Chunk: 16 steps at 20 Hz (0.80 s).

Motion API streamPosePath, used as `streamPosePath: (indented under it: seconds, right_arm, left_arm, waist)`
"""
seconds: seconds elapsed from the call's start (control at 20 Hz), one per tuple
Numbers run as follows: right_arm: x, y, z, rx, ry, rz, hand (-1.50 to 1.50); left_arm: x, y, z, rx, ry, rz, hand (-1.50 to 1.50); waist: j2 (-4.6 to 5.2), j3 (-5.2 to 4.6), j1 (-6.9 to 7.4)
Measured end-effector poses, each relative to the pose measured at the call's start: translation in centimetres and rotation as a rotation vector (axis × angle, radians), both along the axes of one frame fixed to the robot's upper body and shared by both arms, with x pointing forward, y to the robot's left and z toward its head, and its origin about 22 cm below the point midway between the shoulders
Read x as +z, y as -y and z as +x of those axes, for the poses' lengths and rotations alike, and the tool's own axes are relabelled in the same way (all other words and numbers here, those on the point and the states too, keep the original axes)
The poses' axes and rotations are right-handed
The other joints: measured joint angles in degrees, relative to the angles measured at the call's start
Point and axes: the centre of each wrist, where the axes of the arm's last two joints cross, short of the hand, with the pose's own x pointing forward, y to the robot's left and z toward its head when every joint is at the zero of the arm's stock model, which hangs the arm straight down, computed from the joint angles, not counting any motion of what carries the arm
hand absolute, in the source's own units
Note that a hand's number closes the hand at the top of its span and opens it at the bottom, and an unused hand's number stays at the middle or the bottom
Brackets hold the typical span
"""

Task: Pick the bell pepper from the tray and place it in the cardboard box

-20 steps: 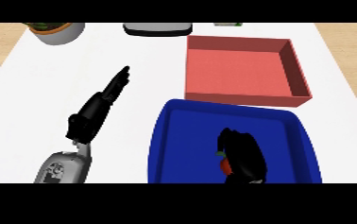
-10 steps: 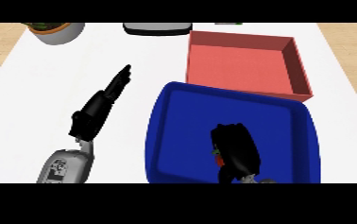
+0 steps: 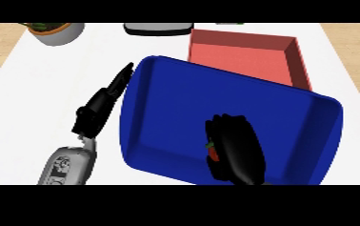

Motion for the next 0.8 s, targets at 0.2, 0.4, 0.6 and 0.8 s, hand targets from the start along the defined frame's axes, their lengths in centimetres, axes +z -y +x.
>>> streamPosePath:
  seconds: [0.2, 0.4, 0.6, 0.8]
  right_arm:
    - [4.4, 0.7, -2.7, 0.035, 0.052, 0.05, 1.5]
    - [8.1, 1.2, -5.4, 0.061, 0.118, 0.144, 1.5]
    - [11.7, 1.7, -7.2, 0.027, 0.175, 0.22, 1.5]
    - [13.2, 1.9, -6.9, -0.043, 0.199, 0.259, 1.5]
  left_arm:
    - [0.0, -0.4, -0.4, 0.004, 0.003, -0.002, 0.0]
    - [0.1, -0.5, -0.2, 0.004, 0.003, 0.0, 0.0]
    - [0.1, 0.2, -0.7, -0.002, 0.005, 0.0, 0.0]
    - [0.5, -0.1, -0.7, -0.002, 0.005, -0.004, 0.0]
  waist:
    - [-0.09, 0.01, -0.13]
    - [-0.08, 0.02, -0.23]
    - [-0.07, 0.01, 0.04]
    - [0.01, 0.01, 0.27]
